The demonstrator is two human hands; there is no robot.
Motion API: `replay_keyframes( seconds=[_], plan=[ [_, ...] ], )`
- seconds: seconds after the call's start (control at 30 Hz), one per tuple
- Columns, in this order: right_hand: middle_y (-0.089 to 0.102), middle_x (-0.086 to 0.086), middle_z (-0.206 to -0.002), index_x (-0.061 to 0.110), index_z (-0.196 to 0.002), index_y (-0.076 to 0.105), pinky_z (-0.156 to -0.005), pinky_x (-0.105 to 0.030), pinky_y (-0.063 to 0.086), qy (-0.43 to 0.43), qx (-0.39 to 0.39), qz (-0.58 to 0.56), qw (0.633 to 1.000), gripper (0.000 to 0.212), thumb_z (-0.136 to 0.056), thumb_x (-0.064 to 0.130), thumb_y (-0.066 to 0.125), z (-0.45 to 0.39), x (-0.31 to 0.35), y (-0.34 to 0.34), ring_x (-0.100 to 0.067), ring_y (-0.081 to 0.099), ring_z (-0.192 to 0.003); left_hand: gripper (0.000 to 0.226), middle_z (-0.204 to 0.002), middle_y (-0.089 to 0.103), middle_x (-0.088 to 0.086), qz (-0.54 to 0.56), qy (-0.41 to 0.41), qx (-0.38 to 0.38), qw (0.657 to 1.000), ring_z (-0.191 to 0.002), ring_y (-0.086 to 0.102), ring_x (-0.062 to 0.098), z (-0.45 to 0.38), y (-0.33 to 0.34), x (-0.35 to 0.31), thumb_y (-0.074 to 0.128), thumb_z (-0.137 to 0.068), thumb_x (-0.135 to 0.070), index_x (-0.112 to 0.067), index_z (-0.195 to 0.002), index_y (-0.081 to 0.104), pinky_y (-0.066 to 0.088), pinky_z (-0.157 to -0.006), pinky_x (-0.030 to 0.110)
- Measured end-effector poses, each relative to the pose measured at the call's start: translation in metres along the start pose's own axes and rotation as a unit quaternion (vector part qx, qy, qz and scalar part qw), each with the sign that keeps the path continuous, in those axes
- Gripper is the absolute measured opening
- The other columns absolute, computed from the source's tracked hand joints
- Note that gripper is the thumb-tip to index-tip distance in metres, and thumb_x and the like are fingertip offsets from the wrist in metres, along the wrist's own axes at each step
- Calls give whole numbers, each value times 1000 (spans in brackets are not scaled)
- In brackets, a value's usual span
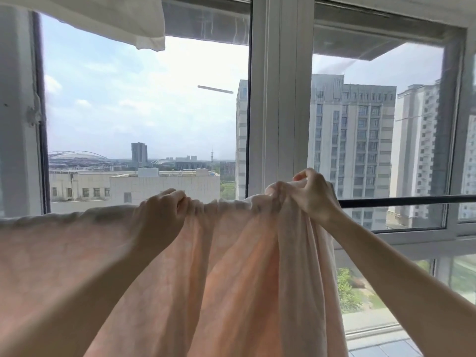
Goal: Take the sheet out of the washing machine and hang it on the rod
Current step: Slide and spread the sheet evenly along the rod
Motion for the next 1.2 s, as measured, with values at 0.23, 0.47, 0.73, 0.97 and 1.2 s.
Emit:
replay_keyframes(
  seconds=[0.23,0.47,0.73,0.97,1.2],
  plan=[
    [51,-12,-109,12,-107,62,-81,-27,35,-61,-71,175,980,16,-95,14,53,-3,12,-24,-28,46,-109,26,-79,65,-4,-11,6,-1,1000,-70,62,22,0,0,1,51,-98,-25,-14,-81,67,46,-66,35],
    [61,-5,-107,15,-108,67,-92,-36,44,-238,91,139,957,20,-94,25,58,38,51,32,-20,50,-105,25,-80,66,-3,-7,8,-1,1000,-69,59,16,-2,-2,-4,52,-98,-23,-12,-83,69,36,-66,30],
    [67,3,-89,19,-91,65,-80,-41,52,-271,42,114,955,5,-91,23,63,43,61,54,-17,62,-79,11,-81,65,-3,30,36,-8,999,-67,58,12,0,-13,7,62,-92,-12,-8,-85,70,38,-63,16],
    [66,2,-81,18,-91,58,-58,-31,45,-158,-8,139,977,10,-98,22,51,23,25,30,-18,63,-72,11,-84,63,6,1,-15,-61,998,-71,59,24,4,-29,36,59,-93,-8,-3,-86,66,42,-67,30],
    [67,8,-105,18,-117,59,-55,0,29,-162,75,96,979,21,-97,24,53,26,18,27,-3,57,-88,24,-111,67,3,-17,13,-31,999,-100,63,24,9,-28,14,56,-89,1,-11,-107,66,53,-83,42]
  ],
)
Point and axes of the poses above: each hand's wrist, its own z-axis away from the middle knuckle, its own y-axis out of the palm, x = y × z, the point moved 5 cm from there along -z, towards the middle knuckle
